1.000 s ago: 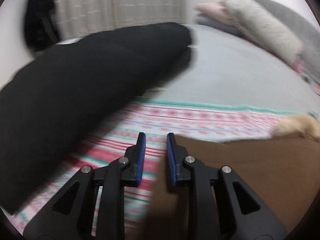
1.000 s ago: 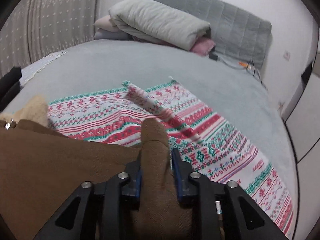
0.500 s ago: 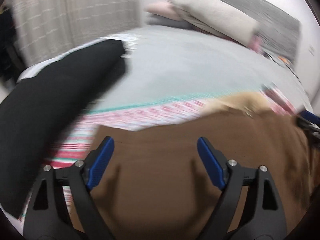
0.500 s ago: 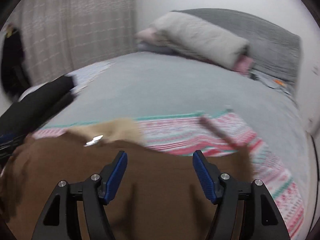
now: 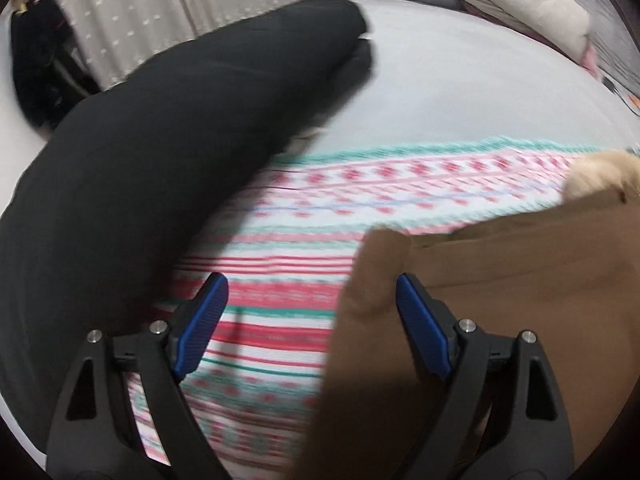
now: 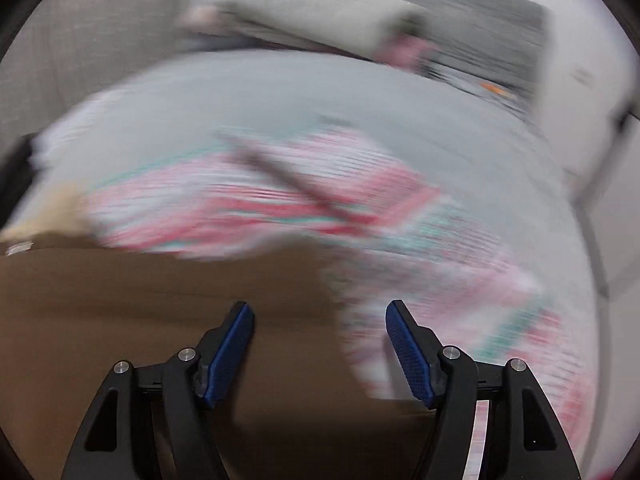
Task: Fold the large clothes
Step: 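Fold the jacket over onto itself and open both grippers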
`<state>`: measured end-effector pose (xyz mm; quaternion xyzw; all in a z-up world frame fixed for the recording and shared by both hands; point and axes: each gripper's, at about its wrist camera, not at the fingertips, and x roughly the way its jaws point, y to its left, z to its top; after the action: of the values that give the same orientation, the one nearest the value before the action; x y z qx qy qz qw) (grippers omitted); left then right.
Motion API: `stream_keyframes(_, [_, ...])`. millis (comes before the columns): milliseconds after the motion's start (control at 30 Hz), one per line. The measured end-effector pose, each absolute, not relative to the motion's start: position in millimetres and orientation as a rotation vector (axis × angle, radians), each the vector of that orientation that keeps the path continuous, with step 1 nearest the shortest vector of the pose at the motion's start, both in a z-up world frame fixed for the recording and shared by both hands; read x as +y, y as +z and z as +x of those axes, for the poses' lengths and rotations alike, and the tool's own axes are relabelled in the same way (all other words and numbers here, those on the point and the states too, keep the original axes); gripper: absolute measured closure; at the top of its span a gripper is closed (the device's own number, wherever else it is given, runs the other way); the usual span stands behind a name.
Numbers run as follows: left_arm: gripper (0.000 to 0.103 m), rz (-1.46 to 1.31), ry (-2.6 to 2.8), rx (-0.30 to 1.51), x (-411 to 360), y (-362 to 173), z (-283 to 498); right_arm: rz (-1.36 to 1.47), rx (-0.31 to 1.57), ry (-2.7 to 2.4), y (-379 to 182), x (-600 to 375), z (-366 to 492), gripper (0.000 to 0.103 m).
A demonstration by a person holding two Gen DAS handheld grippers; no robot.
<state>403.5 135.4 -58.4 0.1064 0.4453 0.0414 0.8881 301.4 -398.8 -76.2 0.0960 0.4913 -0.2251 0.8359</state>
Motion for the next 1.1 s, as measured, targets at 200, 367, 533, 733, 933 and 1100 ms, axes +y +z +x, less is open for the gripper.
stream_keyframes(200, [0.017,0.214,0.133,0.896,147.9,-25.5,363.8,0.357,0.96,-0.499,-45.0,-429.3,252.9,0.031])
stream_keyframes(367, [0.016,0.159,-0.03,0.834,118.6,9.5,291.5,0.285,0.879,-0.378,-4.6,-367.7,221.9,0.03])
stream_keyframes(533, [0.008,0.103,-0.19,0.88,77.5,1.1,234.3,0.167,0.874,-0.218,1.9,-274.4,211.1,0.03])
stream_keyframes(733, [0.008,0.085,-0.191,0.976,70.8,-27.4,198.2,0.167,0.935,-0.123,-19.2,-225.1,189.7,0.03])
stream_keyframes(933, [0.008,0.092,-0.131,0.962,107.9,-36.7,175.9,0.203,1.017,-0.288,-44.6,-264.0,153.6,0.03])
stream_keyframes(1100, [0.008,0.074,-0.046,0.945,116.1,-19.1,154.8,0.367,0.952,-0.341,-34.3,-303.5,101.8,0.03])
